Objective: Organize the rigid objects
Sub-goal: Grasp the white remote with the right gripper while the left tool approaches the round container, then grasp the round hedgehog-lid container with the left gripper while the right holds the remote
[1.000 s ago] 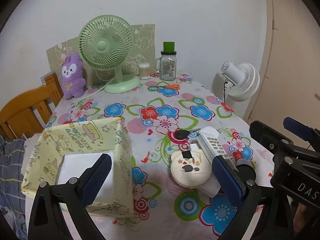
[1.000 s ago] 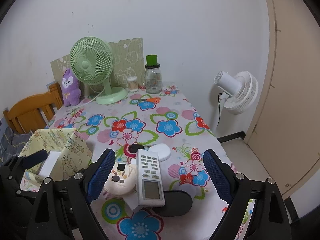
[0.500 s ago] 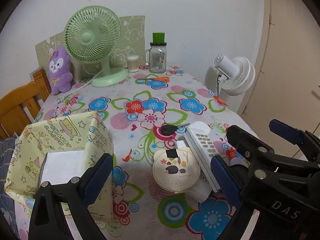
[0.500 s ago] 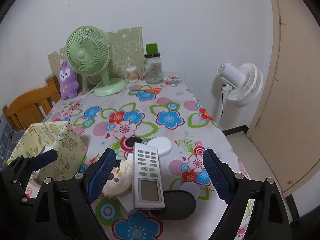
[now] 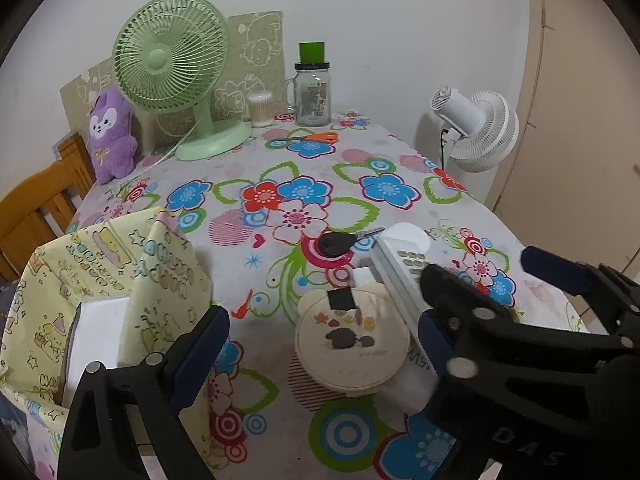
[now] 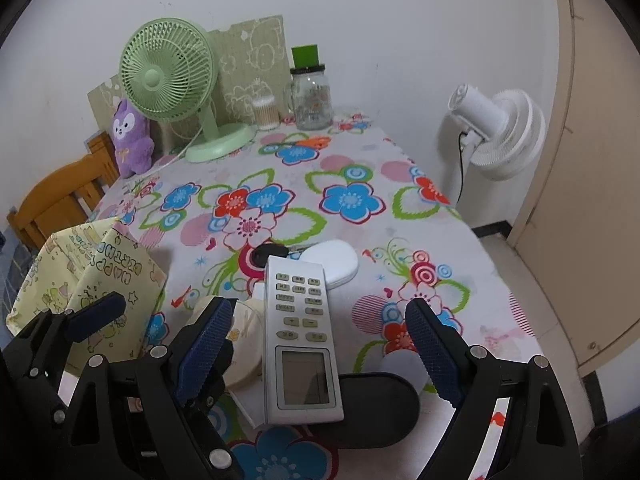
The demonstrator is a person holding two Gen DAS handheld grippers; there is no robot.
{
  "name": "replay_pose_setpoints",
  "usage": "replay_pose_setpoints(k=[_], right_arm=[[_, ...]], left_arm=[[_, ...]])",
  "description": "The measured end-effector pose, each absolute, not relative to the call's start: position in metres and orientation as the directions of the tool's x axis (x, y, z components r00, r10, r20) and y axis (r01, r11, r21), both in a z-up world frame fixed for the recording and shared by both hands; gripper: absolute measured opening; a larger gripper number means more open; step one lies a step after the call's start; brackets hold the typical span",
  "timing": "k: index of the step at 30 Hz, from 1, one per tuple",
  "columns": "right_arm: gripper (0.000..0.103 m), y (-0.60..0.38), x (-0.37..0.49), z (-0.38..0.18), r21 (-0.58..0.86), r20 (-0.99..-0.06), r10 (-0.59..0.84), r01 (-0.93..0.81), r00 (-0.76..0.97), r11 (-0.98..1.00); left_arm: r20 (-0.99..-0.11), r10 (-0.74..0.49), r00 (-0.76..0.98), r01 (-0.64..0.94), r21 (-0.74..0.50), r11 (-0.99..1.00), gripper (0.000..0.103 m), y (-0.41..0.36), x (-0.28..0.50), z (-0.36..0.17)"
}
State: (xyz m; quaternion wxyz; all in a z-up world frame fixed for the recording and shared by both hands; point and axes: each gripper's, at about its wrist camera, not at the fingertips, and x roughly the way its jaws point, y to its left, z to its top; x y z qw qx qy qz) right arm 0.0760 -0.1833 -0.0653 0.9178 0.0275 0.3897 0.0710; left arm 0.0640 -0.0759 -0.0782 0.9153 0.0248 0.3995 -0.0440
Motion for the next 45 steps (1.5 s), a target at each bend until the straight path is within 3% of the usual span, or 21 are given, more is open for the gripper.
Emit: replay_pose_setpoints(k=[5,16,28,35,45], right_arm=[[0.085,-0.181,0.083,-0.071,0.097,-0.733,0.158,-0.129,0.662,0.987],[0.083,-0.176,0.100,-0.094,0.137,-0.787,0.190,-0.134,0.588,0.982],[0.051,-0.170,0.102,-0.100,0.132,-0.795,0.201,-0.160,0.573,0.978],[0.051,-0.172,0.104,-0.099,0.136,-0.793,0.197,-0.149,0.576,0.980],[0.048,-0.179,0.102,-0.098,0.149,-0.799,0.189,-0.117,0.571,0.982]], left_arm=[[-0.756,-0.097,0.647,0.124,-0.022,0.992,0.096,-0.082,0.069,-0.086],[-0.797,-0.101,0.595,0.106,-0.047,0.993,0.095,-0.078,0.081,-0.105],[-0.812,-0.120,0.571,0.087,-0.086,0.992,0.095,-0.072,0.090,-0.119],[-0.807,-0.166,0.566,0.095,-0.137,0.986,0.089,-0.071,0.091,-0.120],[-0.805,-0.158,0.572,0.112,-0.114,0.987,0.082,-0.080,0.097,-0.121]])
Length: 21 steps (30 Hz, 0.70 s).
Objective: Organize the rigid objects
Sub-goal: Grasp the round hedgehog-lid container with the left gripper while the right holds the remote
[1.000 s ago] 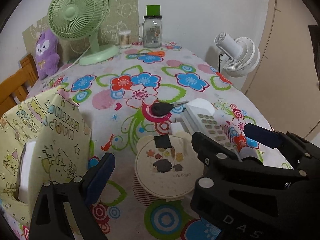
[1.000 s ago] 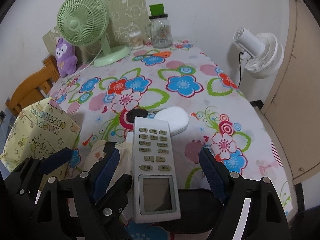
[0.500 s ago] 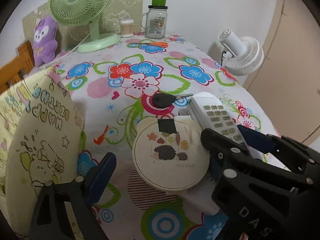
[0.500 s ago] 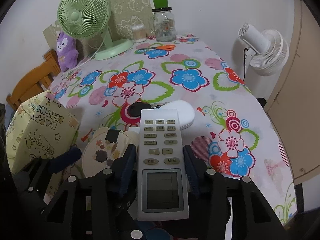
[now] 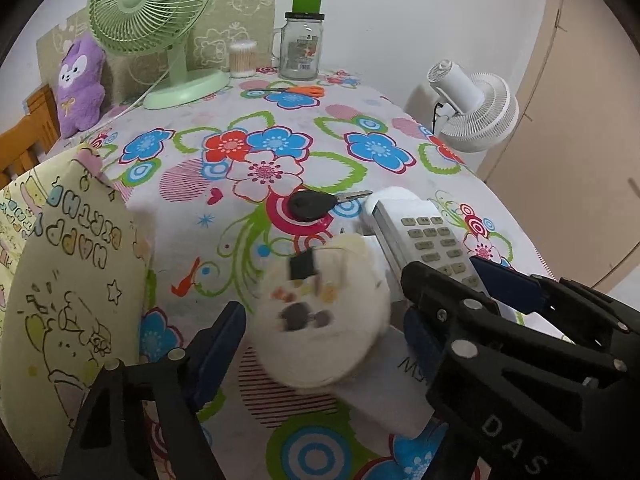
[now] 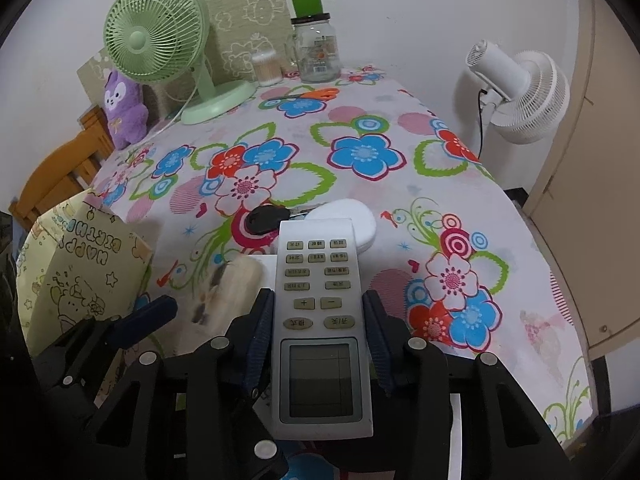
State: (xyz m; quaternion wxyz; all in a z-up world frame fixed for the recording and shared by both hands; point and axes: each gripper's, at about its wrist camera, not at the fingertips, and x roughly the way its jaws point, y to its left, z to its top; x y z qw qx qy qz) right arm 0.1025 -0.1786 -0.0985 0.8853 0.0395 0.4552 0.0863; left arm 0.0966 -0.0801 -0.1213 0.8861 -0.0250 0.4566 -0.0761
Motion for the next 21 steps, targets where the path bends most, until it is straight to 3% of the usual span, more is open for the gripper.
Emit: replay_pose_setpoints(k=[8,10,13,19,21], right_arm=[[0.048,-0.185,0.102,-0.100,0.131,-0.805,0.162,-0.096,0.571,0.987],[0.048,-0.186,0.103,-0.100,0.137,-0.804,0.167,-0.096,0.571,0.986],[0.048,-0.186,0.102,-0.098,0.131,-0.800,0.162,-0.096,0.577,0.987],[0.048,-0.185,0.103,-0.098,0.133,-0.802,0.162,-0.092,0.574,0.987],[0.048,-0.184,0.102,-0.097,0.127,-0.802,0.155,-0.089,0.577,0.988]], left_arm=[[-0.792,-0.149,0.592,0.157,-0.067,0.985,0.079,-0.092,0.095,-0.122],[-0.782,-0.122,0.611,0.142,-0.043,0.989,0.064,-0.091,0.095,-0.121],[-0.780,-0.132,0.611,0.128,-0.068,0.989,0.057,-0.085,0.097,-0.120],[-0.782,-0.141,0.608,0.123,-0.083,0.989,0.060,-0.082,0.098,-0.120],[-0.791,-0.146,0.594,0.107,-0.102,0.989,0.068,-0.079,0.100,-0.122]])
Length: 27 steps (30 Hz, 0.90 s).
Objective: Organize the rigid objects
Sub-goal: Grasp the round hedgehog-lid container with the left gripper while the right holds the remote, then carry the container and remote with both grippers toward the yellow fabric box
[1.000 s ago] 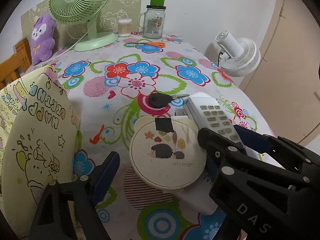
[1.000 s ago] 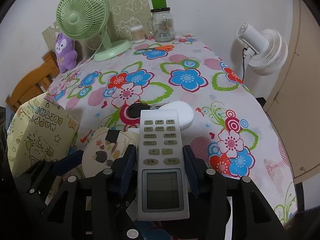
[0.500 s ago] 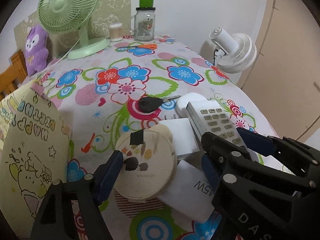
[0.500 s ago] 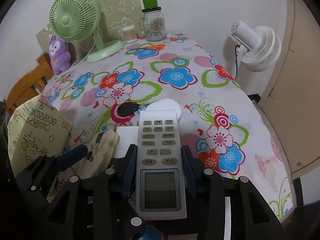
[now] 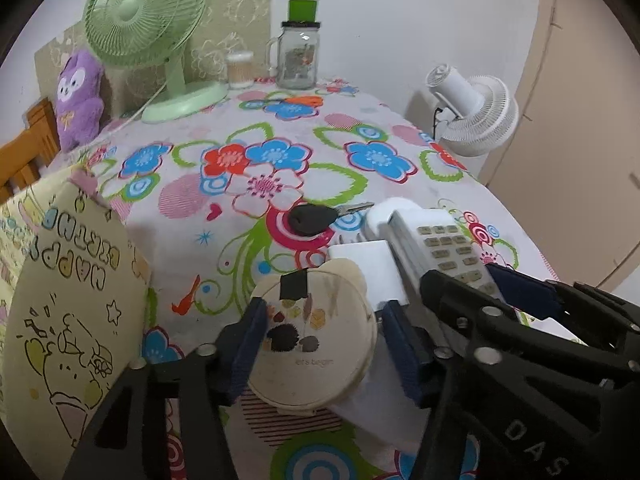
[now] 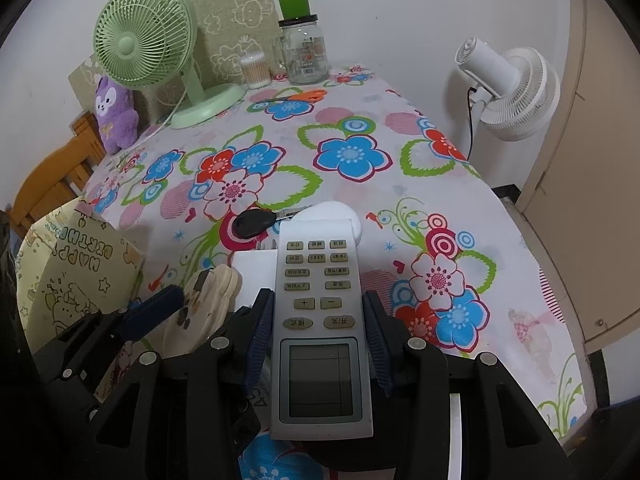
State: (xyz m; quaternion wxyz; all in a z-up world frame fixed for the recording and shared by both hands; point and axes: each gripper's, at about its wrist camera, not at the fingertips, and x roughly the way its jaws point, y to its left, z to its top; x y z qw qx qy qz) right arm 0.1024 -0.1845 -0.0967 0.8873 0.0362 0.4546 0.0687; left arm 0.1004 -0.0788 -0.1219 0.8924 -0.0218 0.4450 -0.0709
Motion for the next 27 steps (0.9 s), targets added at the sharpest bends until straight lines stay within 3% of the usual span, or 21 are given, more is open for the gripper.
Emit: replay_pose_setpoints(k=[3,14,17,19,21,27], right_arm=[[0.048,-0.185,0.103,-0.095,0.124,-0.801,0.150,-0.084,0.580,0.989],[0.047,-0.180,0.110,-0.098,0.084,-0.814,0.109,-0.071,0.571,0.994],[0.047,-0.178,0.111,-0.099,0.074,-0.815,0.100,-0.068,0.571,0.995],[0.048,-0.177,0.111,-0.099,0.070,-0.815,0.097,-0.070,0.571,0.995],[0.048,-0.175,0.112,-0.099,0.072,-0.815,0.100,-0.072,0.570,0.995],[0.048,-0.171,0.111,-0.098,0.058,-0.816,0.089,-0.071,0.572,0.996]], left_arm=[[-0.806,-0.155,0.571,0.080,-0.133,0.988,0.081,-0.072,0.105,-0.127],[-0.814,-0.201,0.545,0.078,-0.190,0.979,0.092,-0.068,0.111,-0.137],[-0.809,-0.202,0.552,0.075,-0.193,0.978,0.092,-0.067,0.110,-0.136],[-0.802,-0.214,0.557,0.083,-0.202,0.976,0.079,-0.066,0.110,-0.135],[-0.799,-0.231,0.555,0.092,-0.217,0.972,0.074,-0.065,0.109,-0.134],[-0.799,-0.227,0.558,0.088,-0.214,0.973,0.073,-0.065,0.107,-0.133]])
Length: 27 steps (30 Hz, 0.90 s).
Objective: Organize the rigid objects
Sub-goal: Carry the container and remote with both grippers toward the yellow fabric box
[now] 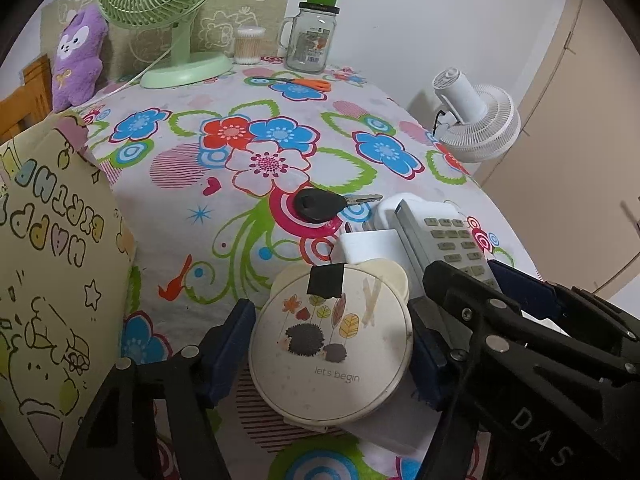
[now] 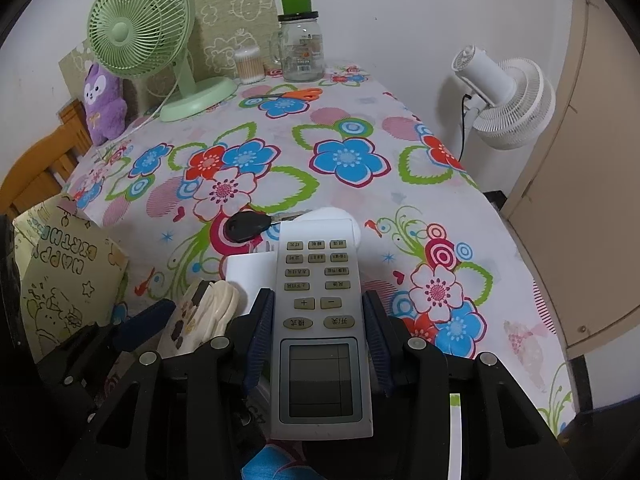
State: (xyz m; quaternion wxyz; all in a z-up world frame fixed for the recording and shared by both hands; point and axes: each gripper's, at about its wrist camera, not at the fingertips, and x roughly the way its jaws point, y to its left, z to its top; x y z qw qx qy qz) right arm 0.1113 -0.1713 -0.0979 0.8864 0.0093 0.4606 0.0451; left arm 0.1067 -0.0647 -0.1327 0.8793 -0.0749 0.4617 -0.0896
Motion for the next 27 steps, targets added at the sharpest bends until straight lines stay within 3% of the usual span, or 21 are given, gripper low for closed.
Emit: replay_pose_setpoints(k=[27], right_arm=[[0.048,-0.167,0.076,-0.058,0.067,-0.757,0.109,-0.090,0.644,0.994]], left_arm=[[-0.756,-0.156,0.636,0.109,-0.112,0.988,0.073,-0.068,0.076,-0.088]])
